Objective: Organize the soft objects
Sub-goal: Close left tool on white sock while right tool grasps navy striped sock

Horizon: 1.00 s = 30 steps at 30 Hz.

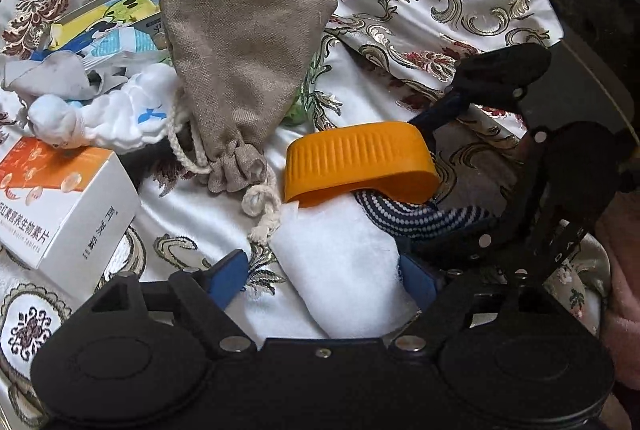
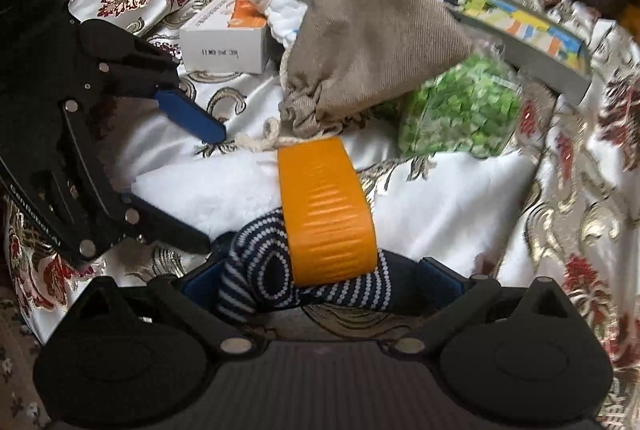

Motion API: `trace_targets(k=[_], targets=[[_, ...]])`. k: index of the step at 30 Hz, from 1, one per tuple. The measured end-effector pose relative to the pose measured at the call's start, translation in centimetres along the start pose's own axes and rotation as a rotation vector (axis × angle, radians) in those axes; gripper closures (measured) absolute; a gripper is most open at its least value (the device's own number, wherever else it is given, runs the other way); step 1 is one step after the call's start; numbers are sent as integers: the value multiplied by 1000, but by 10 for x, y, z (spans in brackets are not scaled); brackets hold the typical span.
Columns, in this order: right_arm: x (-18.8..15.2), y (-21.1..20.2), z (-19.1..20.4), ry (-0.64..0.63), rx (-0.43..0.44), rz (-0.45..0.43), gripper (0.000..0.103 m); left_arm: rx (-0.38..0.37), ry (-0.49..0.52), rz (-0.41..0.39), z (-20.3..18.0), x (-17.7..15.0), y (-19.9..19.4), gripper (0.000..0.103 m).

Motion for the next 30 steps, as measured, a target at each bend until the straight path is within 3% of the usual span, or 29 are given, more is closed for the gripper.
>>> trace_targets(k=[4,6,9,13,16,18,22,26,30], targets=[[-1,-1,2,8,38,-5,11,-5,-9,-7,3,1,0,33],[-1,-1,1,15,51,-4,14,-12,-15,-6,2,2,-2,49],[-1,-2,1,15,67,-5,18,-38,-20,8,-2,1,-1,63],[0,-4,4,8,85,-11,29,-31,-9,20,-7,0,-1,67],[2,-6,3,44,109,-25,43,-27,-54,15,-2,2,-4,77],[2,-7,3,66,125,-28,47,-27,-99,10,3,3,-6,82],[3,-4,9,51,123,-31,58,-40,-185,2,11,5,-9,84],[5,-8,12,57,137,-50,78,-58,-256,-10,14,4,-14,86],[7,-13,14,66,141,-73,87,-68,-313,-32,13,1,-23,87]])
Point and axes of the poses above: each gripper's, at about its wrist camera, not at the fingertips, and y roughly the way its jaws point, z to its left, x to its top, the point moved 8 cm from there along y, roughly the way its jaws point, and after that the axes turned 7 degrees about z, right-handed, at the moved point
